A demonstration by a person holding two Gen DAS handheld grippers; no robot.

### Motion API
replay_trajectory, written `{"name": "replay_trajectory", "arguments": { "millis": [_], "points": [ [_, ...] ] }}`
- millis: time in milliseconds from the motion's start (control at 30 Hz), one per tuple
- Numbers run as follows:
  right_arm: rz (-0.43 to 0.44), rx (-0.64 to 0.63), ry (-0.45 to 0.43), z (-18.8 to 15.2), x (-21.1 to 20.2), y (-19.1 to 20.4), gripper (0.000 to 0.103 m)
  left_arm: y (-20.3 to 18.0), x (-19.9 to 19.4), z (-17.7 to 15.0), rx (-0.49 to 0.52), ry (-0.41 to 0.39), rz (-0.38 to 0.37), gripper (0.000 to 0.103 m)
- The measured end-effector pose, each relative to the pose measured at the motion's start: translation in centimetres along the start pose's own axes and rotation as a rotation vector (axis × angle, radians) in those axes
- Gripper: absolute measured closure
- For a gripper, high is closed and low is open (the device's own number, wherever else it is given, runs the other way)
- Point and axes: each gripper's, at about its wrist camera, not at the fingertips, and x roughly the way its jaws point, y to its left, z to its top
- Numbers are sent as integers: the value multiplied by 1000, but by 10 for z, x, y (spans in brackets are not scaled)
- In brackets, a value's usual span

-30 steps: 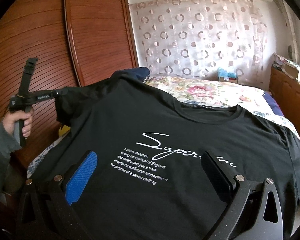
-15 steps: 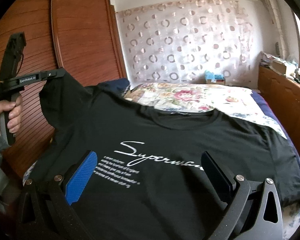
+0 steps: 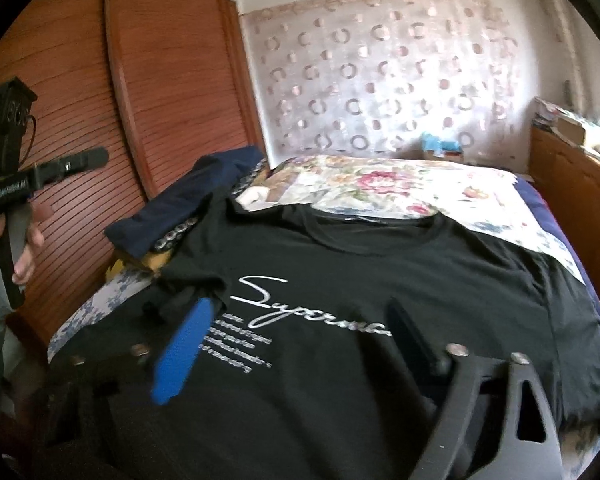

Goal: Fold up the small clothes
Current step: 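Fold the held side edge over the shirt body with the left gripper and release, then grasp the shirt's other side edge with the right gripper and fold it inward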

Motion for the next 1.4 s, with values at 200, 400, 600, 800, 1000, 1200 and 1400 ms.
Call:
{"name": "replay_trajectory", "arguments": {
  "millis": [200, 400, 600, 800, 1000, 1200, 1400],
  "points": [
    [124, -109, 85, 16, 47, 26, 36, 7, -12, -37, -40, 8, 35, 25],
    [250, -150, 158, 27, 107, 56, 39, 15, -24, -60, -67, 15, 54, 25],
    [333, -208, 237, 30, 165, 87, 39, 19, -28, -74, -83, 29, 65, 25],
    [279, -291, 304, 34, 196, 105, 56, 21, -27, -78, -98, 35, 61, 25],
    [254, -296, 297, 35, 206, 97, 95, 19, -24, -84, -100, 46, 43, 25],
    [213, -187, 216, 55, 200, 60, 96, 10, -19, -87, -92, 63, 29, 25],
    [-6, -37, 166, 65, 208, 4, 96, 6, -17, -87, -93, 68, 18, 25]
  ]
}}
